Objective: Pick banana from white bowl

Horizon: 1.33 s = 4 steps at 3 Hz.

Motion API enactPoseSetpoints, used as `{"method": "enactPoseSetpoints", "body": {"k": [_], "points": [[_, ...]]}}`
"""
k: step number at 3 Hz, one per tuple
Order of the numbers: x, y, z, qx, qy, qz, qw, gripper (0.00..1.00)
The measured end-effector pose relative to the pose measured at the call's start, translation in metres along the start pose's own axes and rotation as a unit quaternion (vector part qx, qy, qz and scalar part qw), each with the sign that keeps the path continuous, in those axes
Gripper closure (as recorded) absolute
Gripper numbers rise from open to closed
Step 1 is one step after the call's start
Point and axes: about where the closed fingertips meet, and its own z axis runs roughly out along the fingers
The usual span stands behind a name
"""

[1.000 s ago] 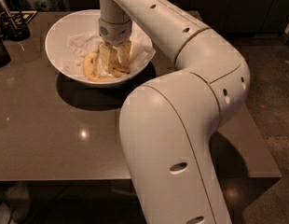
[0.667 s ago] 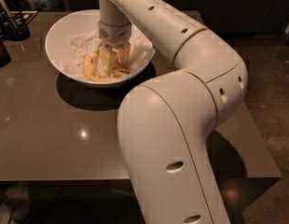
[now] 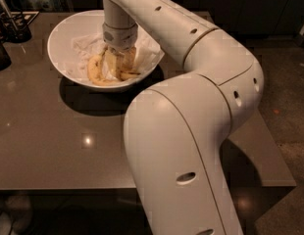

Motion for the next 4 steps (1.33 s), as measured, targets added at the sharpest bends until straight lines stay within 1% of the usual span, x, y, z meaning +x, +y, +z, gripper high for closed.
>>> {"method": "enactPoseSetpoints", "body": {"k": [1, 2, 3, 4], "points": [[0.0, 0.0, 0.0, 0.0, 0.0, 0.0, 1.0, 1.0], [-0.002, 0.003, -0.015, 0.003, -0.03, -0.013, 0.9995, 1.0], [0.007, 0.01, -0.043, 0.009, -0.065, -0.033, 0.9973, 1.0], [0.023, 0.022, -0.068, 0.014, -0.082, -0.058, 0.9948, 1.0]]}}
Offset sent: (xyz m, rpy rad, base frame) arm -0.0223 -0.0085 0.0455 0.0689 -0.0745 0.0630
